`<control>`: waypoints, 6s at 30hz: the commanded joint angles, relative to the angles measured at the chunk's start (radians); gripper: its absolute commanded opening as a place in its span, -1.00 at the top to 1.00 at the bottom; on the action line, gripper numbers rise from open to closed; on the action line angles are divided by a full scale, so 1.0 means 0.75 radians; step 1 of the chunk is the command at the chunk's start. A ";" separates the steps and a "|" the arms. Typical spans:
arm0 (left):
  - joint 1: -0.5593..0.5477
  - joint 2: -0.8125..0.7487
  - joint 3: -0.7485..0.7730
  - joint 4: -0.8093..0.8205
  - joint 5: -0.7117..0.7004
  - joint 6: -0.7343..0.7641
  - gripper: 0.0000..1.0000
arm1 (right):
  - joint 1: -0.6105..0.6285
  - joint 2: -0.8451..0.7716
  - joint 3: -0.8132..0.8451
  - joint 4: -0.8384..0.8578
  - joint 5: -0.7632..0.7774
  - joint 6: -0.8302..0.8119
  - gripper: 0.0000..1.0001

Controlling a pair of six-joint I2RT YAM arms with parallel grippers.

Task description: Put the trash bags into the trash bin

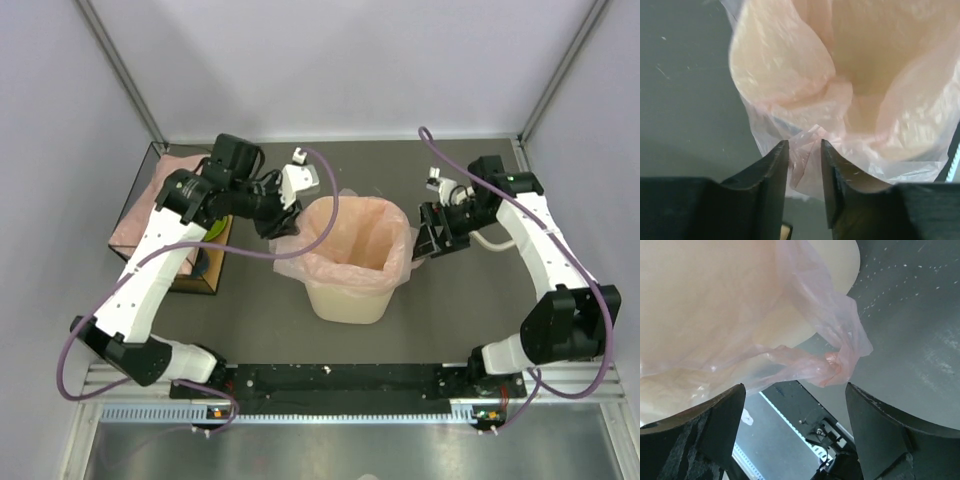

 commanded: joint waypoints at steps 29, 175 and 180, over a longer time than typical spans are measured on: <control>0.053 -0.612 -1.426 0.773 0.085 0.538 1.00 | -0.007 0.247 -0.294 0.452 0.080 0.183 1.00; -0.007 -0.958 -1.089 0.902 -0.112 -0.678 -0.80 | 0.290 -0.297 0.482 0.120 0.198 -0.144 -0.96; 0.226 -0.680 -0.784 0.820 0.185 -0.874 -0.61 | 0.559 0.106 1.084 -0.060 0.370 -0.261 -0.42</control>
